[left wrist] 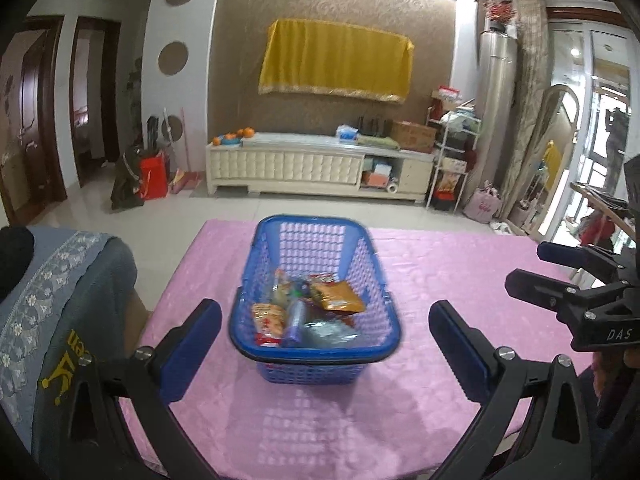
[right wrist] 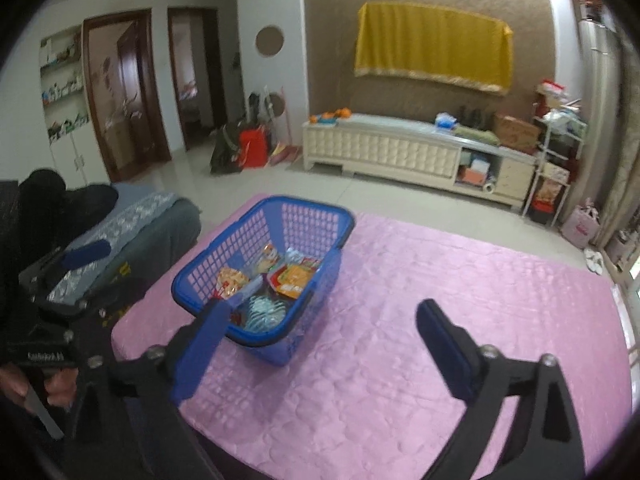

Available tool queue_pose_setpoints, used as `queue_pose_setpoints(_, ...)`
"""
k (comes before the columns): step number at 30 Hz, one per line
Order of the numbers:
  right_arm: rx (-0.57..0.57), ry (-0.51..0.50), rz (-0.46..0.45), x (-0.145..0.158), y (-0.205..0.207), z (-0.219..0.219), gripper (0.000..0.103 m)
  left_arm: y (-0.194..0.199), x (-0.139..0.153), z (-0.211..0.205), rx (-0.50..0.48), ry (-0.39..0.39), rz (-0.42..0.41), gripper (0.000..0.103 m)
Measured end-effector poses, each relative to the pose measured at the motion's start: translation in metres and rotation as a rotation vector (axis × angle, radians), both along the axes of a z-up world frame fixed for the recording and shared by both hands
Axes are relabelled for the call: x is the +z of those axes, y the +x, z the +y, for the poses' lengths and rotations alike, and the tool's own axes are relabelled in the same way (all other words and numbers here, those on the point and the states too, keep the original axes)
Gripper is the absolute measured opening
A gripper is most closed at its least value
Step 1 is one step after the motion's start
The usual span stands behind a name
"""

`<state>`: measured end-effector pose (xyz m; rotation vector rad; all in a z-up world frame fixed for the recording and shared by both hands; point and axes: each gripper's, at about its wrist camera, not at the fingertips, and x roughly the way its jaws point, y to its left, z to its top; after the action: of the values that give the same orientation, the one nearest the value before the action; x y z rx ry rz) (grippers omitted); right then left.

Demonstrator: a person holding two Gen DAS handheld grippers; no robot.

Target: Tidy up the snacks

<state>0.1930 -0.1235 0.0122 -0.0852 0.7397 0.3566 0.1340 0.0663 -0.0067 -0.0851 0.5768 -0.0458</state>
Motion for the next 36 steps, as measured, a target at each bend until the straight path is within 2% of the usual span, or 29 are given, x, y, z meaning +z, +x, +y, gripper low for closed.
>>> queue_pose_setpoints(8, -0.083, 0.027, -0.072, 0.024, -0.037, -0.022, 0.103, -0.032, 0.031, -0.036, -0.032, 0.009, -0.088, 0.103)
queue_pose_setpoints(14, -0.114, 0.045, -0.141, 0.041, -0.068, -0.03, 0.103, -0.046, 0.044, -0.053, -0.07, 0.017, -0.113, 0.103)
queue_pose_setpoints(28, -0.127, 0.04, -0.161, 0.044, -0.102, -0.036, 0.103, -0.075, 0.045, -0.068, -0.09, 0.028, -0.127, 0.103)
queue_pose_setpoints(36, -0.128, 0.047, -0.171, 0.048, -0.115, -0.037, 0.103, -0.077, 0.044, -0.068, -0.095, 0.02, -0.132, 0.103)
